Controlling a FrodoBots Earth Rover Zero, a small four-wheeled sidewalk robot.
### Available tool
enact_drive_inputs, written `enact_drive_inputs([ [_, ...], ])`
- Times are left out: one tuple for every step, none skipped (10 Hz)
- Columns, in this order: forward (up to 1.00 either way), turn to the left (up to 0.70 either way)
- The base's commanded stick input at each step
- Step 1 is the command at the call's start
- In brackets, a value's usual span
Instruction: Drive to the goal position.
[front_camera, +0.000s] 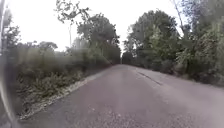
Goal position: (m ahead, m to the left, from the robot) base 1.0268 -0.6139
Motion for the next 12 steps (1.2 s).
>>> enact_drive_inputs([
  [0.7,0.0],
  [0.7,0.0],
  [0.7,0.0],
  [0.7,0.0],
  [0.7,0.0],
  [0.7,0.0],
  [0.7,0.0],
  [0.7,0.0],
  [0.34,0.0],
  [0.07,0.0],
  [0.06,0.0],
  [0.05,0.0],
])
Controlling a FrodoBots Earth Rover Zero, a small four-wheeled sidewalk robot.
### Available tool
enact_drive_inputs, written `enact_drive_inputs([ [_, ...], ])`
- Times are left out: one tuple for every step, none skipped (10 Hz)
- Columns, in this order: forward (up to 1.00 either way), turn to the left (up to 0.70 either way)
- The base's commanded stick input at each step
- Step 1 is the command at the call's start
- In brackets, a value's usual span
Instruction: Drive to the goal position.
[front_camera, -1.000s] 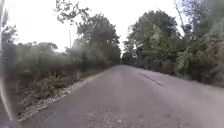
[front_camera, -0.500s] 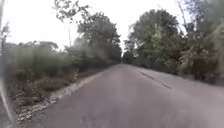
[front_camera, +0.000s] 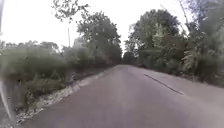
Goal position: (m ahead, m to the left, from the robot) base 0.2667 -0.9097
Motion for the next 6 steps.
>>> enact_drive_inputs([
  [0.05,0.0],
  [0.05,0.0],
  [0.05,0.0],
  [0.06,0.0],
  [0.06,0.0],
  [0.06,0.0],
])
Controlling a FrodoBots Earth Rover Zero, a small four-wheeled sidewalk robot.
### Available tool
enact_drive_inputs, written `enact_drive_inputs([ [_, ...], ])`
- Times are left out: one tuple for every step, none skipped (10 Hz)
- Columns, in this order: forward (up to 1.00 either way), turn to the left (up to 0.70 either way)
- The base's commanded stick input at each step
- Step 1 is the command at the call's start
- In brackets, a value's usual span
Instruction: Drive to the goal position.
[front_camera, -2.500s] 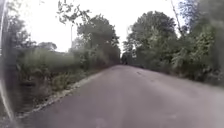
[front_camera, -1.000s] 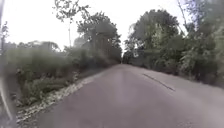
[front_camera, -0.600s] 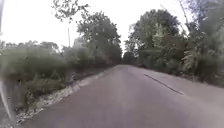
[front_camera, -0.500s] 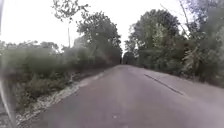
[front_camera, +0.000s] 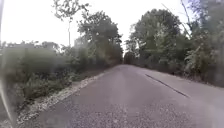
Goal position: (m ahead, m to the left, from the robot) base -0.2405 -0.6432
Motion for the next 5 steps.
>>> enact_drive_inputs([
  [0.06,0.0],
  [0.05,0.0],
  [0.06,0.0],
  [0.06,0.0],
  [0.06,0.0],
])
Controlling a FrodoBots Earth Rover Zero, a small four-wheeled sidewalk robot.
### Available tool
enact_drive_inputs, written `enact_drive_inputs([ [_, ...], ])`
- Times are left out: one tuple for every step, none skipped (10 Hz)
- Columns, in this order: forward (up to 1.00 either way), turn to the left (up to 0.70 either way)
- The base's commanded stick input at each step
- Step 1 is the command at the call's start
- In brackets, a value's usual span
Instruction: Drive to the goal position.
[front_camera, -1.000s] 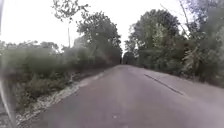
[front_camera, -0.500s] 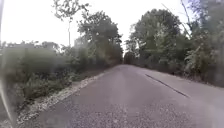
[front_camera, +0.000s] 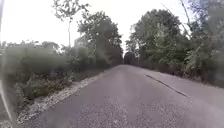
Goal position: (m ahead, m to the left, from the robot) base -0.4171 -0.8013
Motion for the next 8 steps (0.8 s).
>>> enact_drive_inputs([
  [0.05,0.0],
  [0.06,0.0],
  [0.05,0.0],
  [0.06,0.0],
  [0.06,0.0],
  [0.06,0.0],
  [0.05,0.0],
  [0.05,0.0],
])
